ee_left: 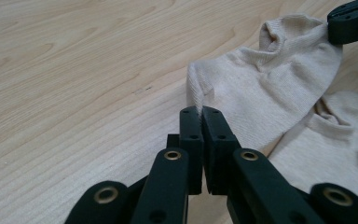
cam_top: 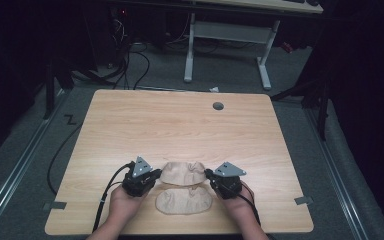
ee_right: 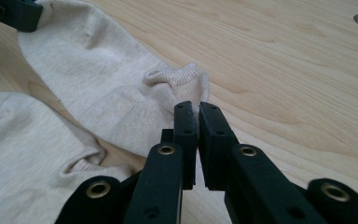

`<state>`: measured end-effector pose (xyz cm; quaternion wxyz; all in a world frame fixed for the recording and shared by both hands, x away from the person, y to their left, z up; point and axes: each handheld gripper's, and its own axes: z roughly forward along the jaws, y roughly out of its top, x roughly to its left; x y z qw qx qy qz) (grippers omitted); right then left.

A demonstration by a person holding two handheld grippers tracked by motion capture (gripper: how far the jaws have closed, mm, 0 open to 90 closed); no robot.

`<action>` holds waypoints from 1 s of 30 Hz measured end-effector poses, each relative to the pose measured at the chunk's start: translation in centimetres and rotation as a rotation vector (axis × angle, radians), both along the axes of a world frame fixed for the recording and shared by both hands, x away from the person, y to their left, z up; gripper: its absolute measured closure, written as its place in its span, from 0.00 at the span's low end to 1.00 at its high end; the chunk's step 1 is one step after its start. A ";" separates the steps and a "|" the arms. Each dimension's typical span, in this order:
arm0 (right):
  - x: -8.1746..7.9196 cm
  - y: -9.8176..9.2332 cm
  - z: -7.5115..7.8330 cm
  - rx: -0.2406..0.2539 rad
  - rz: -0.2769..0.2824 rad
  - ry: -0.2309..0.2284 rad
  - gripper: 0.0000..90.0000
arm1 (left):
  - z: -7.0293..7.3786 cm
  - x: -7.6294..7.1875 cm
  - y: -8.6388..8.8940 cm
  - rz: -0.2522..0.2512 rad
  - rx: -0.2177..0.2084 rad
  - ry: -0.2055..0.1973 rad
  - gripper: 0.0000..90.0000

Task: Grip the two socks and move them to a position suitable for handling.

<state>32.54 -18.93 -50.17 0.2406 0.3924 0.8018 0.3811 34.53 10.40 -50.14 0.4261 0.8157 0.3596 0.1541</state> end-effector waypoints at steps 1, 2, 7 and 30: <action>-0.2 -0.1 0.1 0.001 0.004 -0.003 0.96 | 0.1 -0.2 0.0 -0.001 -0.004 -0.001 0.97; -0.4 -0.2 0.2 0.003 0.004 -0.004 0.96 | 0.2 -0.4 0.1 -0.004 -0.006 -0.001 0.97; -1.3 -0.2 0.8 0.006 0.014 -0.027 0.96 | 0.7 -1.4 0.3 -0.016 -0.017 -0.004 0.97; -5.4 -0.5 0.6 0.009 0.072 -0.011 0.96 | 1.4 -5.3 1.4 -0.017 -0.036 0.034 0.97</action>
